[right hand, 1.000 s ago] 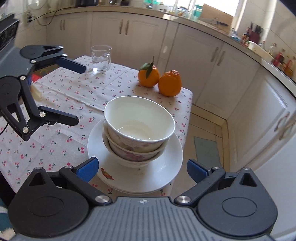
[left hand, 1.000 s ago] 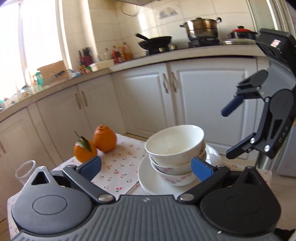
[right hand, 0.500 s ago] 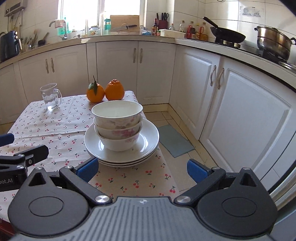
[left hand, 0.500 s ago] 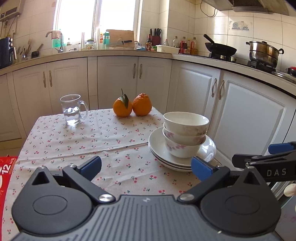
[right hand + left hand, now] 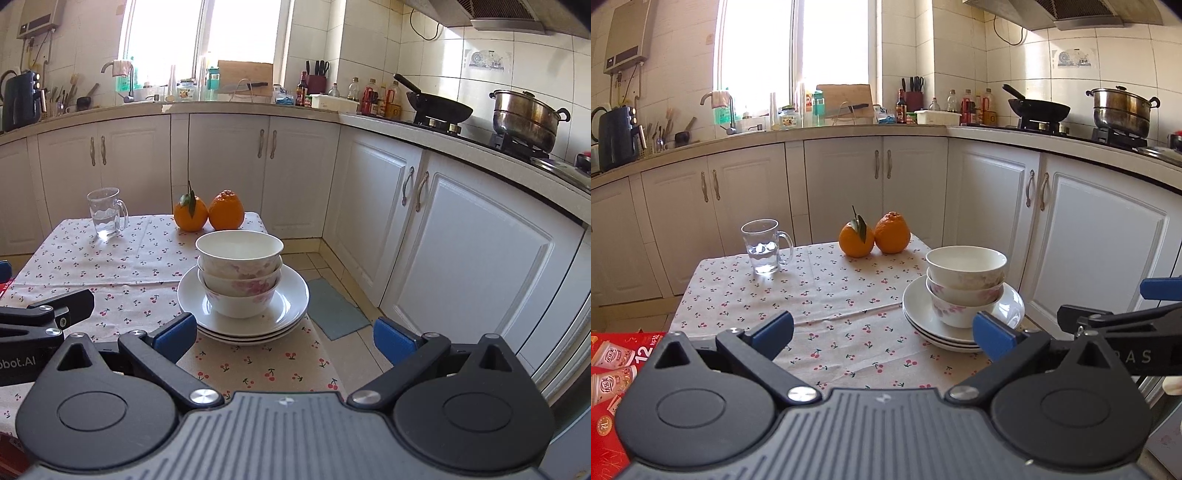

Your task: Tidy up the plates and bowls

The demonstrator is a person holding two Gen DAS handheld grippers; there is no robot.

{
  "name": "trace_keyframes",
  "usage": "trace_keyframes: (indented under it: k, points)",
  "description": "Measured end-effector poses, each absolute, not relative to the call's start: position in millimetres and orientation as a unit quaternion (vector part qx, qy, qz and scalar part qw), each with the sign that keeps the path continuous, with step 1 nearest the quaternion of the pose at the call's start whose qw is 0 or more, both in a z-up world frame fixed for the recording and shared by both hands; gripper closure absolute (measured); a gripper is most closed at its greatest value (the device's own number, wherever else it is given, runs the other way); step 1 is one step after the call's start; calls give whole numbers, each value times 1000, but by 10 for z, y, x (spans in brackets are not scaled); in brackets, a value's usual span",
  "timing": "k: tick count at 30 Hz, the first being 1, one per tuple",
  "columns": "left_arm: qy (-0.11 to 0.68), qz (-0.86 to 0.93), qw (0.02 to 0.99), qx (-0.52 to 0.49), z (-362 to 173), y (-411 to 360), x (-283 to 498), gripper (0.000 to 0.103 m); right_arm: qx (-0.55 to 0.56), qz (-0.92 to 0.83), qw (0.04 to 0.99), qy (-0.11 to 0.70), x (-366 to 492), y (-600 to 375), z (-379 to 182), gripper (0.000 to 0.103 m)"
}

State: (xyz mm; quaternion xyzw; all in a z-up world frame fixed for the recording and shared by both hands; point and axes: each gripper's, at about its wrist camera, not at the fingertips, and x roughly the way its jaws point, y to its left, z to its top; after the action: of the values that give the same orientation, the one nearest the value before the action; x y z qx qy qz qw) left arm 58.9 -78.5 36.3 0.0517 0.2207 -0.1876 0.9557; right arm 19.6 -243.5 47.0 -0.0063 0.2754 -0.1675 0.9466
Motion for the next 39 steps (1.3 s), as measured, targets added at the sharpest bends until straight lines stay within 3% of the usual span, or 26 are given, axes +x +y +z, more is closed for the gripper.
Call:
trace_keyframes:
  k: [39]
  points:
    - [224, -170, 958, 59, 358, -878, 592, 1, -3, -186, 944, 271, 198, -2463, 438, 0]
